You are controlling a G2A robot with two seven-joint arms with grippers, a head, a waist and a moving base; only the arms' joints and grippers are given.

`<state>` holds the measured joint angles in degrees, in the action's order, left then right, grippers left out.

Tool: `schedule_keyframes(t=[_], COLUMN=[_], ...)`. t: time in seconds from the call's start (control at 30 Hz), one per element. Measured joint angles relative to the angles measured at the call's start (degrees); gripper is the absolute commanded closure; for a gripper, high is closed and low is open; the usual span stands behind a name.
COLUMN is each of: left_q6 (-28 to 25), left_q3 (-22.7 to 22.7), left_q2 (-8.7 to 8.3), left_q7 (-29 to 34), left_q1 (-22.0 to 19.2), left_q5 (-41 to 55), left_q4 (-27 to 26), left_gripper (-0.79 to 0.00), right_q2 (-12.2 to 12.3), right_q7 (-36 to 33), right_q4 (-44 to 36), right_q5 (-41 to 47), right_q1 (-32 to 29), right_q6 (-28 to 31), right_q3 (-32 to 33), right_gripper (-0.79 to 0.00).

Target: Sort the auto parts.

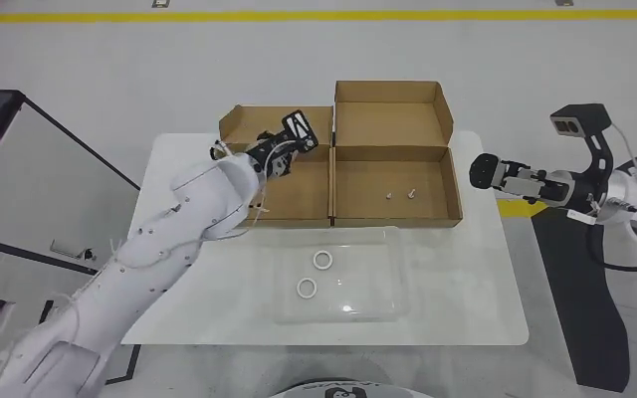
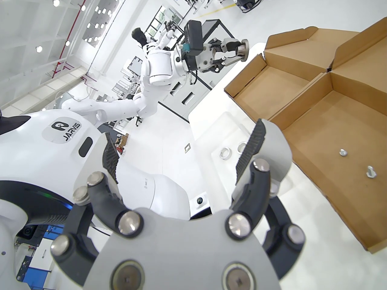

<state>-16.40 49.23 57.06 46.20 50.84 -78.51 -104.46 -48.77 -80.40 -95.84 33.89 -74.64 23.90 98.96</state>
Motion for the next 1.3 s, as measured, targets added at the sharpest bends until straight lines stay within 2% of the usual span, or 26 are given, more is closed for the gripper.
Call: schedule_keyframes(t=[0.37, 0.83, 1.07, 1.3], left_q6=[4.34, 3.45, 3.32, 2.85], left_q3=[-4.89, -9.45, -11.14, -12.12], left_q2=[3.13, 6.55, 8.36, 9.79], left_q7=[1.27, -0.08, -1.06, -1.34], left_q1=[-2.33, -3.34, -3.65, -3.88], left_q5=[1.11, 2.91, 5.14, 6.45], left_q4=[9.68, 21.66, 25.85, 27.81], left_gripper=[0.0, 0.0, 0.0, 0.0], right_q2=[0.0, 0.0, 0.0, 0.0], right_q7=[0.0, 0.0, 0.0, 0.0], right_q4=[0.0, 0.0, 0.0, 0.0], right_q5=[0.0, 0.0, 0.0, 0.0], right_q1=[0.0, 0.0, 0.0, 0.0], right_q6=[0.0, 0.0, 0.0, 0.0], right_q3=[0.0, 0.0, 0.0, 0.0], right_gripper=[-0.785, -0.785, -0.785, -0.785])
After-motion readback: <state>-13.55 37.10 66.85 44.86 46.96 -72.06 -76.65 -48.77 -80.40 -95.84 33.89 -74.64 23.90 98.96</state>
